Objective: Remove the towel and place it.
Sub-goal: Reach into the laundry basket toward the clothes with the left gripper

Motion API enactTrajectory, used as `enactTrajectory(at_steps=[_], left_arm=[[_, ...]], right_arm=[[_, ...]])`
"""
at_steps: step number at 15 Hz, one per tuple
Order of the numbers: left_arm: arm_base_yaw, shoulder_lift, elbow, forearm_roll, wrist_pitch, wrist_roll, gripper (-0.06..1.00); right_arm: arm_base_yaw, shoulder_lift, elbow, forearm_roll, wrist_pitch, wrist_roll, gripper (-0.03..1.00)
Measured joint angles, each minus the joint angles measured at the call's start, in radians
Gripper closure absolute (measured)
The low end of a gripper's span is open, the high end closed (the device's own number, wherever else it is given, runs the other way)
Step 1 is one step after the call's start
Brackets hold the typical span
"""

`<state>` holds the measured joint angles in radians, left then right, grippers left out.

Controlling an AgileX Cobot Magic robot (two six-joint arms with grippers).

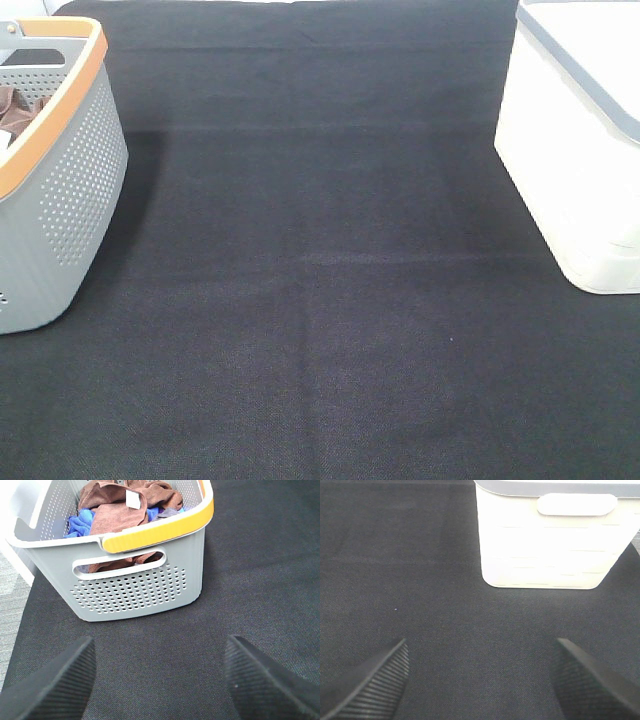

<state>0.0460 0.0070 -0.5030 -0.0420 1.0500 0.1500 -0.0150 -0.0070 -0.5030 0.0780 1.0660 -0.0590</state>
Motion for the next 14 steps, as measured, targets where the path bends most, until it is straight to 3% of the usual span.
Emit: enactTrajectory(at_steps=[14], left_arm=[[0.0,0.0,0.0,0.0,0.0,0.0,0.25]], right_arm=[[0.0,0.0,0.0,0.0,0.0,0.0,0.23]])
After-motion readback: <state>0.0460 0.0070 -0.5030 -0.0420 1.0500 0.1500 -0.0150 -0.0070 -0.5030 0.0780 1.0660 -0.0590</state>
